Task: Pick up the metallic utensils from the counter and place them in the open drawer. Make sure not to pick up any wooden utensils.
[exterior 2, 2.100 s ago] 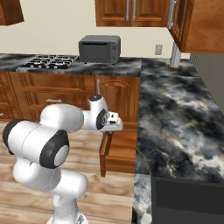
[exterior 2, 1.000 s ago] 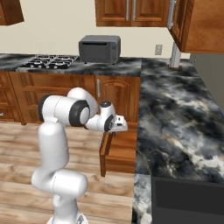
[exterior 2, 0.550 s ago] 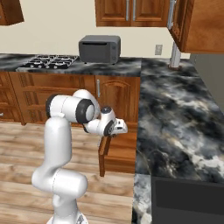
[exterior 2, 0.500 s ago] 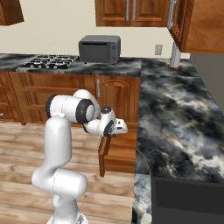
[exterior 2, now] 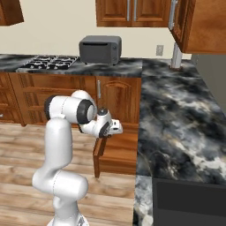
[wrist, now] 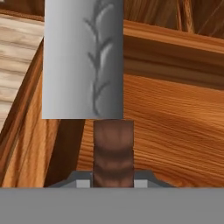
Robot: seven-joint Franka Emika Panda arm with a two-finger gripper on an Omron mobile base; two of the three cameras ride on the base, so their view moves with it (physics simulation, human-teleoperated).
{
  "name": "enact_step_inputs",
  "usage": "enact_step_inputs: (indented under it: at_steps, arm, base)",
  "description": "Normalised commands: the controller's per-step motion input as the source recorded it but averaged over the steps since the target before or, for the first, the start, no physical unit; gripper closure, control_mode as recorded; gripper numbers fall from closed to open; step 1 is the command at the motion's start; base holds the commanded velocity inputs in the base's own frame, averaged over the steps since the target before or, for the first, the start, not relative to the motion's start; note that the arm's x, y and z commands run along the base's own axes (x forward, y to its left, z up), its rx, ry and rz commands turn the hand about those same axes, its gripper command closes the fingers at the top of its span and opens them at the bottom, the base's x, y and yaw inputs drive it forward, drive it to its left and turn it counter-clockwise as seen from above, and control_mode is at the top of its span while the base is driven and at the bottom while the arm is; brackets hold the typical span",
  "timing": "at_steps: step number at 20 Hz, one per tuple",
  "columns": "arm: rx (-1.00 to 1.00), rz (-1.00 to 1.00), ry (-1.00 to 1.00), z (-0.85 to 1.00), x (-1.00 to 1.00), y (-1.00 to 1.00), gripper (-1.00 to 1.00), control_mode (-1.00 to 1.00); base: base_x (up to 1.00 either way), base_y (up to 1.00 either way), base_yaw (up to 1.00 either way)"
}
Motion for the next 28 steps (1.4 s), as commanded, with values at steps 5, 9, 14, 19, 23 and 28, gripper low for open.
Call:
enact_step_inputs:
  at_steps: [5, 9, 14, 19, 23, 28]
  arm:
    - [0.0, 0.0, 0.0, -0.67, 0.0, 1.0, 1.0, -1.0]
    - [0.0, 0.0, 0.0, -0.74, 0.0, 1.0, 1.0, -1.0]
    - [0.0, 0.0, 0.0, -0.91, -0.06, 1.0, 1.0, -1.0]
    - [0.0, 0.0, -0.01, -0.57, -0.24, 1.0, 1.0, -1.0]
    - [0.0, 0.0, 0.03, -0.03, -0.24, 0.88, 1.0, -1.0]
    - [-0.01, 0.0, 0.06, -0.02, -0.22, 0.69, 1.0, -1.0]
  base:
    - [0.0, 0.0, 0.0]
    - [0.0, 0.0, 0.0]
    - [0.0, 0.0, 0.0]
    - [0.0, 0.0, 0.0]
    - [0.0, 0.0, 0.0]
    - [0.0, 0.0, 0.0]
